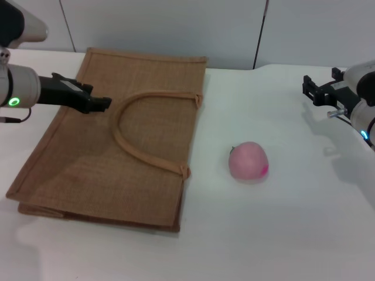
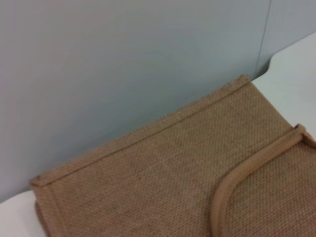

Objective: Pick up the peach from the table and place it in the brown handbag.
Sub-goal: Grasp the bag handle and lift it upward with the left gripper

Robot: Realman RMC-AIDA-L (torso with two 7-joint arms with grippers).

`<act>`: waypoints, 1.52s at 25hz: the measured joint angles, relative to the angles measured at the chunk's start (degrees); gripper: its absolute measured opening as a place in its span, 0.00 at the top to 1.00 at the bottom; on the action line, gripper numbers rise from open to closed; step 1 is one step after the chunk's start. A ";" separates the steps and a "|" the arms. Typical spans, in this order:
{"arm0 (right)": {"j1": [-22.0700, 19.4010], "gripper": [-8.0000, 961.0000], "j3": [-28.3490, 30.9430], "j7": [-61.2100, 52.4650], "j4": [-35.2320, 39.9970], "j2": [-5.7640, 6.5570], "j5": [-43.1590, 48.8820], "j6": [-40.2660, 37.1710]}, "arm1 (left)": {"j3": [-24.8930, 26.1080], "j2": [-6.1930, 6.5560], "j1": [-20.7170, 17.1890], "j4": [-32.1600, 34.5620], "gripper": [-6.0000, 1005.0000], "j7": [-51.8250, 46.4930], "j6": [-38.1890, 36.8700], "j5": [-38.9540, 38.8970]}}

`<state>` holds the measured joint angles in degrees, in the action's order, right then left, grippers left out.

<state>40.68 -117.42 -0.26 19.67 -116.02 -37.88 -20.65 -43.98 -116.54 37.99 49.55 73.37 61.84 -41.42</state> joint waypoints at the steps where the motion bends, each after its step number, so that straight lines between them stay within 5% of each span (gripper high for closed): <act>1: 0.00 0.30 0.00 -0.01 0.01 0.00 0.00 0.00 | -0.03 0.00 0.18 -0.37 0.42 0.05 0.00 0.00; 38: 0.20 0.30 -0.09 0.00 0.20 -0.09 0.00 0.06 | -0.12 0.03 3.50 -9.64 0.43 2.22 -5.36 -0.39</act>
<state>40.88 -117.51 -0.26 19.88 -116.10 -37.88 -20.60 -44.10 -116.51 41.49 39.91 75.59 56.48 -41.81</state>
